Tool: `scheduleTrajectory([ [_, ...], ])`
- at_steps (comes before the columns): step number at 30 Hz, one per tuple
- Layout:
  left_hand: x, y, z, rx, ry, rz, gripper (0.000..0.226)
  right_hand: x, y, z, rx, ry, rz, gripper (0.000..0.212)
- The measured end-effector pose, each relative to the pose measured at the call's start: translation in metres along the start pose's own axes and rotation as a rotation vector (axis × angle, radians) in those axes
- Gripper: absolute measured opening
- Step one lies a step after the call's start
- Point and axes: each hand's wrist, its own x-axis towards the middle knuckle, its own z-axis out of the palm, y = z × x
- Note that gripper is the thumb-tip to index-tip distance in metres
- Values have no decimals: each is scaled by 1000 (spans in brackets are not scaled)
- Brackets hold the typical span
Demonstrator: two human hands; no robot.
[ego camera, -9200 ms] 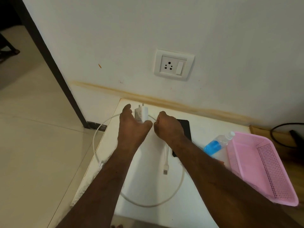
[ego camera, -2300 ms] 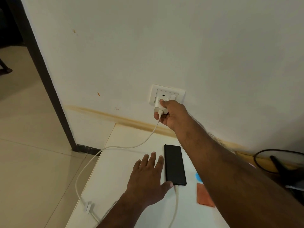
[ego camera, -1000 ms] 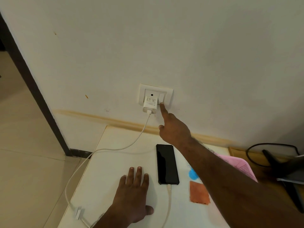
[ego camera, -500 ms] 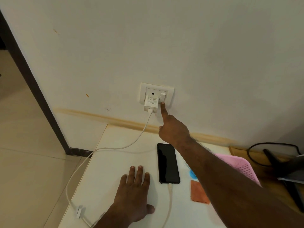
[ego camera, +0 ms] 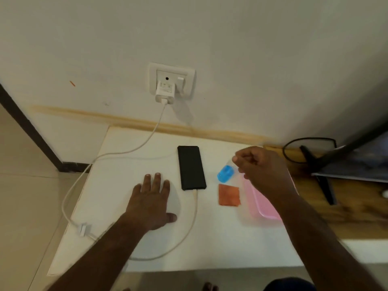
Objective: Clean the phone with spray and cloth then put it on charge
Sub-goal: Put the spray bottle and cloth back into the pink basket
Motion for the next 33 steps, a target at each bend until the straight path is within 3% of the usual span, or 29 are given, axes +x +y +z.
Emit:
scheduleTrajectory([
  [3,0,0,-2,-4,3,-1,107,-20,33,-12,9,114,142,20],
  [8,3,8,-18,-40,65,-28,95,-34,79,-10,-83,132,242,28],
  [14,10,62,-41,-258,423,63,76,-25,119,-30,-163,292,313,39],
  [17,17,91,-46,-374,515,117,73,-17,133,-34,-176,328,344,35],
  [20,36,110,-50,-484,519,118,74,-10,146,-37,-184,275,381,24],
  [25,68,140,-60,-622,444,56,81,-4,162,-41,-158,251,434,30],
  [33,89,154,-54,-598,400,10,54,-4,183,-42,-42,167,507,30],
])
